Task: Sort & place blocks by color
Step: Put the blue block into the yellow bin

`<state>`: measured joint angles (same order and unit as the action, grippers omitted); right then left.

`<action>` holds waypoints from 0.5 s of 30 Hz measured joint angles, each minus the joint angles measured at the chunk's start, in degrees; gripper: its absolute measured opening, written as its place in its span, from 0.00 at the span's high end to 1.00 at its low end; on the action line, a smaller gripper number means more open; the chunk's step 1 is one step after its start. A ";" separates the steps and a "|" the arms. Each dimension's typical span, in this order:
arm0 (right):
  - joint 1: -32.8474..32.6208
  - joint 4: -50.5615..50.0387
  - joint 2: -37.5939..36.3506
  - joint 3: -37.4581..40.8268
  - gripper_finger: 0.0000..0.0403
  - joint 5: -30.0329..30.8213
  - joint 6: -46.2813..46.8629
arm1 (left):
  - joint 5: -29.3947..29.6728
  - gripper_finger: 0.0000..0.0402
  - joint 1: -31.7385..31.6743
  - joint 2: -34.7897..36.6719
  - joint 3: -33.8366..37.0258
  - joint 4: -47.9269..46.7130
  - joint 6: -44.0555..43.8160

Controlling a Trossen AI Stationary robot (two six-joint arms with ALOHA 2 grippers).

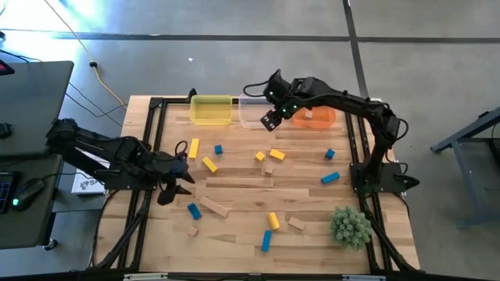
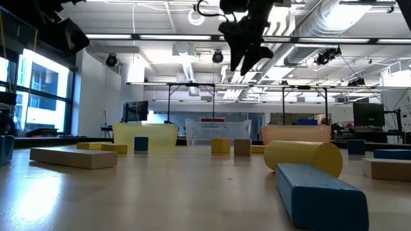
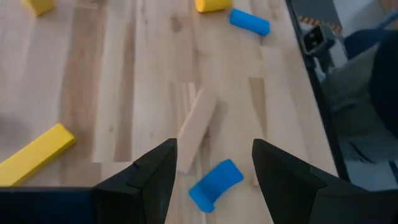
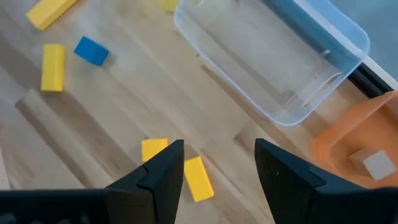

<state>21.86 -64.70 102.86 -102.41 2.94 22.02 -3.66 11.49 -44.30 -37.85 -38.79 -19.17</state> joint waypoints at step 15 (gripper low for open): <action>-6.22 -0.38 -0.65 0.00 0.54 2.88 -0.94 | 3.88 0.50 10.54 -11.78 -7.88 -0.96 5.15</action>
<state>15.64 -65.08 102.21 -102.41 5.81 21.08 0.22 22.03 -56.09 -45.73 -39.75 -14.01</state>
